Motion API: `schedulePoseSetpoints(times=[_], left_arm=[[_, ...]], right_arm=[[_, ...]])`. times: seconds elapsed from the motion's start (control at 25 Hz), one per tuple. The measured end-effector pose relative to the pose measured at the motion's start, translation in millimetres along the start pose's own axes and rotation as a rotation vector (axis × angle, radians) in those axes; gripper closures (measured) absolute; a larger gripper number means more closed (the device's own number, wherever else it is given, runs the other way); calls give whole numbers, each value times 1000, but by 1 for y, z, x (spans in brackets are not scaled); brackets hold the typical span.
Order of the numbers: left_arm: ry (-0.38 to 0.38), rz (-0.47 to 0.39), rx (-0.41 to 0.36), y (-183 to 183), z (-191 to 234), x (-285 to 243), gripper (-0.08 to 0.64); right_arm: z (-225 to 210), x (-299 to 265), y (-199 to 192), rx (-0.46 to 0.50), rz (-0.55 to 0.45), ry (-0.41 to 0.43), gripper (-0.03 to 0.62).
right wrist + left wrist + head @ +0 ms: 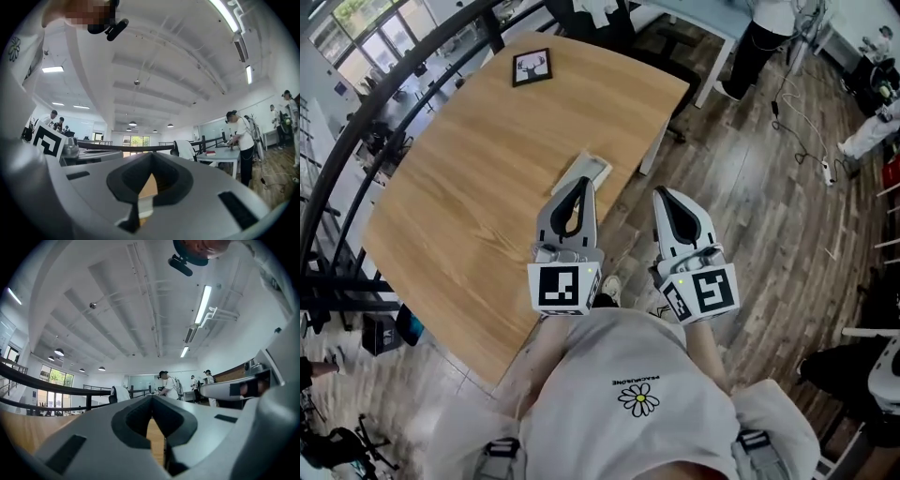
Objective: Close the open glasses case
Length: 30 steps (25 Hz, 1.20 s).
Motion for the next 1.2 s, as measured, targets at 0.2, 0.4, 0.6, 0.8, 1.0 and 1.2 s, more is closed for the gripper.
schedulePoseSetpoints(times=[0.2, 0.4, 0.6, 0.8, 1.0, 1.2], left_arm=[[82, 0, -16, -5, 40, -26, 543], [186, 8, -28, -7, 57, -27, 543], [313, 11, -54, -3, 70, -19, 543], [432, 21, -81, -7, 70, -23, 543], [532, 17, -104, -5, 68, -23, 543], [610, 22, -125, -4, 66, -24, 543]], right_arm=[[-8, -55, -18, -33, 21, 64, 588], [-9, -84, -32, -66, 39, 145, 588], [0, -120, -38, -78, 39, 277, 588], [3, -145, -38, -60, 25, 439, 588], [5, -161, -44, -90, 37, 580, 586], [2, -170, -51, -117, 62, 652, 588]])
Point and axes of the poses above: the fingertips, and each gripper's own axes: x backward along the fingers, z to its left, y out of its top, the point moved 10 cm from there along x, backward along the fingers, and after that the axes turned 9 degrees about -z, right-handed, at the moved point
